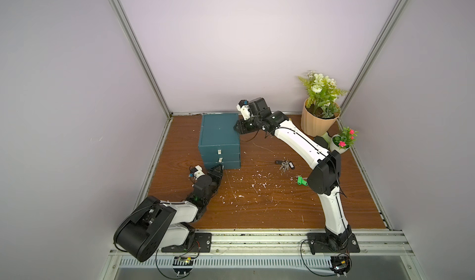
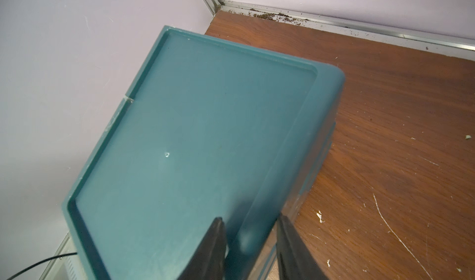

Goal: Take the keys out of the drawer
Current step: Open the drawer in the storage box.

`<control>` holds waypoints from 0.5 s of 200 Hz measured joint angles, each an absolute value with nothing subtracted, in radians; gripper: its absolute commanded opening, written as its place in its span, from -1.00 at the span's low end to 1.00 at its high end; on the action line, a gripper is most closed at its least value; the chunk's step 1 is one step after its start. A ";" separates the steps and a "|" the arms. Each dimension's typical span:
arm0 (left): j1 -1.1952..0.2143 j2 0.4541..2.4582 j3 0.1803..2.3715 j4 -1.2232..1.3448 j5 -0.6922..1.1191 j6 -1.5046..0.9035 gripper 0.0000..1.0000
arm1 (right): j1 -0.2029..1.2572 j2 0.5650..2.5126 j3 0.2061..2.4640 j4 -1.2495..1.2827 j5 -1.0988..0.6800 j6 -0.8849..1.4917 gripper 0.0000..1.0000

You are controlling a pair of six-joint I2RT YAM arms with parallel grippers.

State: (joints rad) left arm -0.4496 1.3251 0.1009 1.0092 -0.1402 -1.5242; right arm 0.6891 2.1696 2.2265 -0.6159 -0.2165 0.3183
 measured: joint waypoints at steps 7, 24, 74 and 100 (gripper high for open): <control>-0.445 1.338 0.104 1.014 -0.139 -1.530 -0.14 | 0.686 2.170 2.226 -0.617 -0.219 0.315 -0.26; -0.441 1.361 0.115 1.015 -0.135 -1.539 -0.16 | 0.679 2.170 2.226 -0.619 -0.226 0.309 -0.27; -0.436 1.458 0.168 1.060 -0.104 -1.562 -0.29 | 0.665 2.175 2.228 -0.617 -0.245 0.302 -0.27; -0.435 1.515 0.192 1.092 -0.070 -1.577 -0.34 | 0.658 2.177 2.231 -0.616 -0.247 0.302 -0.27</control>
